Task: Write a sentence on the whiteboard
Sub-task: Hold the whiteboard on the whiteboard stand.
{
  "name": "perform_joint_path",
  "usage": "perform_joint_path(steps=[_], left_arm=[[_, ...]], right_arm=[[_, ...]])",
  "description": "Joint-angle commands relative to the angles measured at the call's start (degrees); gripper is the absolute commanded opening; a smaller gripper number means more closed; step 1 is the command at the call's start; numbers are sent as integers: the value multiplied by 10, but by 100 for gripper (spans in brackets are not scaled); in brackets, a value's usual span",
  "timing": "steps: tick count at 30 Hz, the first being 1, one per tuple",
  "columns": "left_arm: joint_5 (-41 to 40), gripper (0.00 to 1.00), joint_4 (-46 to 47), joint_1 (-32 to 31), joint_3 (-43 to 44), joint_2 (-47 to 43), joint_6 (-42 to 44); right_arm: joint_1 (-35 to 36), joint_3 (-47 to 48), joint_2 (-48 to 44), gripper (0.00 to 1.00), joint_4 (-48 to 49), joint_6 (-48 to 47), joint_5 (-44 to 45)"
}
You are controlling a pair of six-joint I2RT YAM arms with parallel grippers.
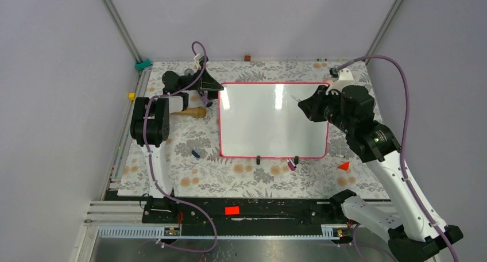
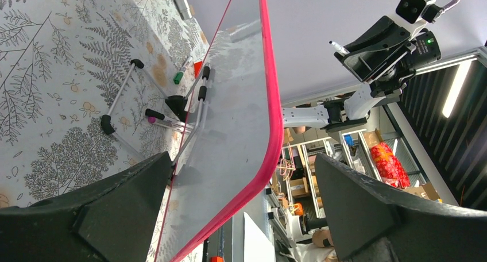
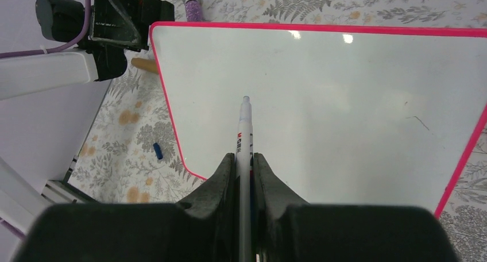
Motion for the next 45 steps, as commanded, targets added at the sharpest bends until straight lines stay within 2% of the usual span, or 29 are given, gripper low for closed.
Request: perform_joint_path(steps=[1, 9, 16, 24, 25, 28, 30, 41, 45], left_arm=[[-2, 99, 37, 3, 20, -21, 1], [-36, 96, 38, 0, 32, -14, 3], [-42, 91, 38, -5, 116, 10, -55], [-21, 90, 38, -13, -13, -46, 0], [-20, 89, 38, -13, -22, -52, 4], [-27, 69, 38, -14, -36, -58, 7], [-33, 59, 38, -15, -40, -61, 7], [-15, 58, 39, -28, -47, -78, 27], [-13, 51, 39, -28, -35, -72, 21]], right_arm=[[6, 27, 15, 0, -6, 16, -42], [14, 23, 21, 0, 11, 24, -41], [16, 3, 3, 0, 25, 37, -33], [16, 6, -1, 0, 11, 33, -26], [16, 6, 2, 0, 12, 34, -30], [23, 1, 9, 0, 25, 40, -44], [30, -3, 17, 0, 39, 42, -50], [90, 26, 81, 0, 70, 40, -23], [128, 42, 114, 0, 80, 36, 4]])
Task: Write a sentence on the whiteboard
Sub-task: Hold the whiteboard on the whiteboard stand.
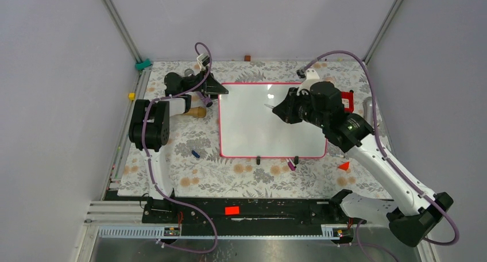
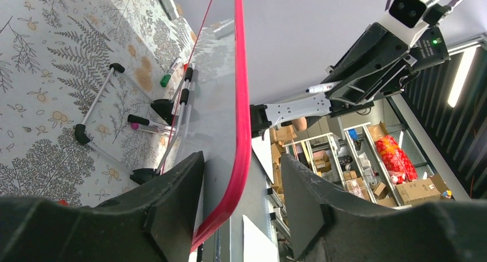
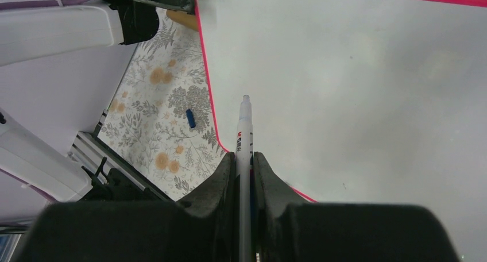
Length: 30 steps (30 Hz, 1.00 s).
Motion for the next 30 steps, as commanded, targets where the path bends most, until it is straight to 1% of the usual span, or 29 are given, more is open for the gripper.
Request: perform_joint_path(steps=[1, 4, 5, 6, 11, 18, 21, 30], left_arm=[[9, 48, 33, -2, 10, -20, 4], [10, 37, 35, -2, 17, -14, -8], [12, 28, 35, -1, 16, -15, -7], [15, 25, 35, -1, 17, -17, -6], [20, 23, 35, 0, 20, -15, -7], [19, 10, 34, 10, 22, -7, -12], [18, 0, 34, 14, 23, -8, -12], [15, 0, 35, 15, 16, -10, 6]], right_arm=[[47, 44, 36, 0, 41, -5, 36], [79, 67, 70, 0, 41, -12, 73], [88, 75, 81, 0, 42, -13, 83], [94, 82, 91, 0, 44, -14, 88], [114, 115, 132, 0, 52, -19, 103], [139, 160, 182, 0, 46, -35, 137], [149, 170, 196, 0, 46, -38, 145], [160, 175, 202, 0, 46, -39, 158]])
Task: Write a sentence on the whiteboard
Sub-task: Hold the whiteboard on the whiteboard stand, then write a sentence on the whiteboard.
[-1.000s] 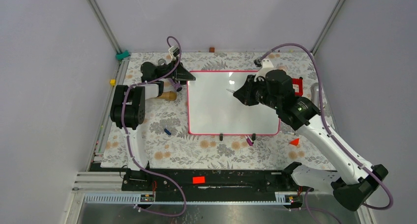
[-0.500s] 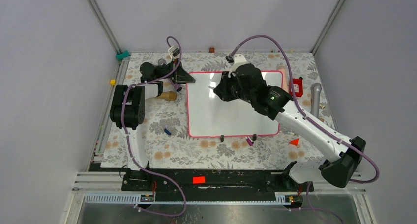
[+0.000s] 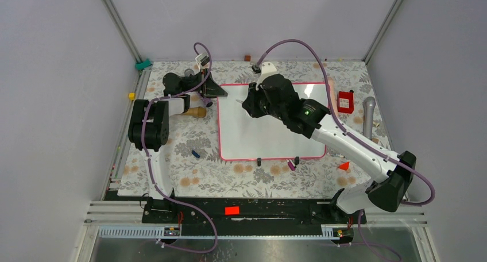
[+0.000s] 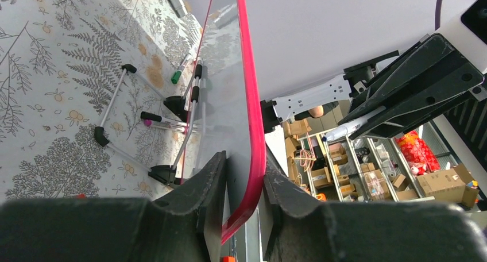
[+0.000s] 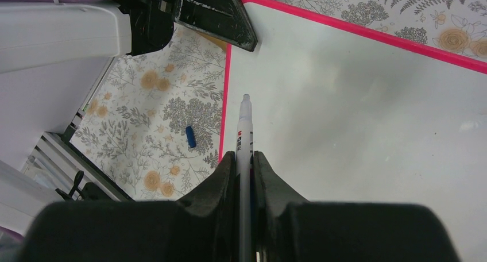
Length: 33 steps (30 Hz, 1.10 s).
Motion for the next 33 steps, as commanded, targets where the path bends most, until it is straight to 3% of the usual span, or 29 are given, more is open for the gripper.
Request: perform_joint_path(steps=[1, 8, 15, 29, 33], left_arm=[[-4, 0, 21, 7, 14, -11, -9], [-4, 0, 20, 6, -8, -31, 49], [-31, 3, 20, 6, -73, -74, 159], [-27, 2, 16, 1, -30, -8, 34], [-24, 1, 16, 1, -34, -18, 64]], right_arm=[[9, 26, -2, 0, 14, -9, 25], [9, 5, -21, 0, 22, -9, 35], [9, -10, -35, 0, 27, -11, 42], [9, -27, -47, 0, 33, -16, 45], [9, -29, -54, 0, 34, -21, 50]])
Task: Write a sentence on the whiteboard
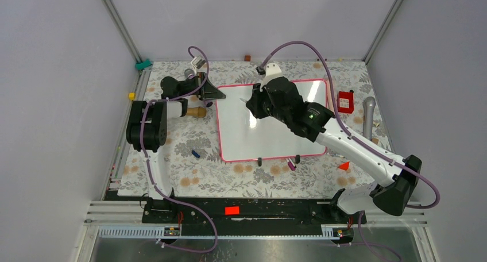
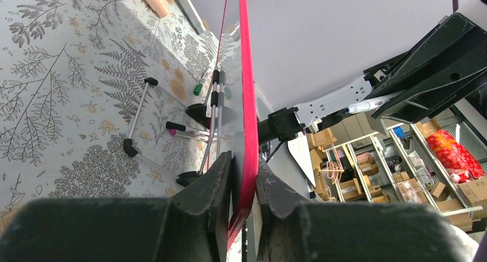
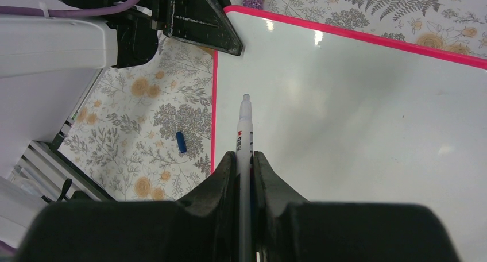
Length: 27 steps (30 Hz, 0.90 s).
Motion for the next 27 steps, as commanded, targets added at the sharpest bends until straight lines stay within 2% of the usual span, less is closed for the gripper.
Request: perform_joint_path(steps=[1, 3, 9, 15, 19, 25, 27], left_arm=[[0, 2, 12, -9, 2, -17, -6], [-5, 2, 12, -8, -21, -38, 55], [-15, 4, 14, -7, -52, -53, 122], [-39, 5, 12, -2, -132, -130, 298], [-31, 4, 12, 3, -125, -130, 294], [-75, 0, 6, 9, -131, -127, 258], [-76, 0, 2, 12, -141, -133, 276]], right_arm=[[6, -2, -30, 0, 20, -15, 21], [6, -3, -34, 0, 21, -20, 24], [6, -10, -44, 0, 20, -29, 32], [6, -18, -49, 0, 21, -33, 32], [6, -20, -53, 0, 20, -37, 27], [6, -14, -52, 0, 12, -41, 23], [6, -14, -52, 0, 12, -42, 23]])
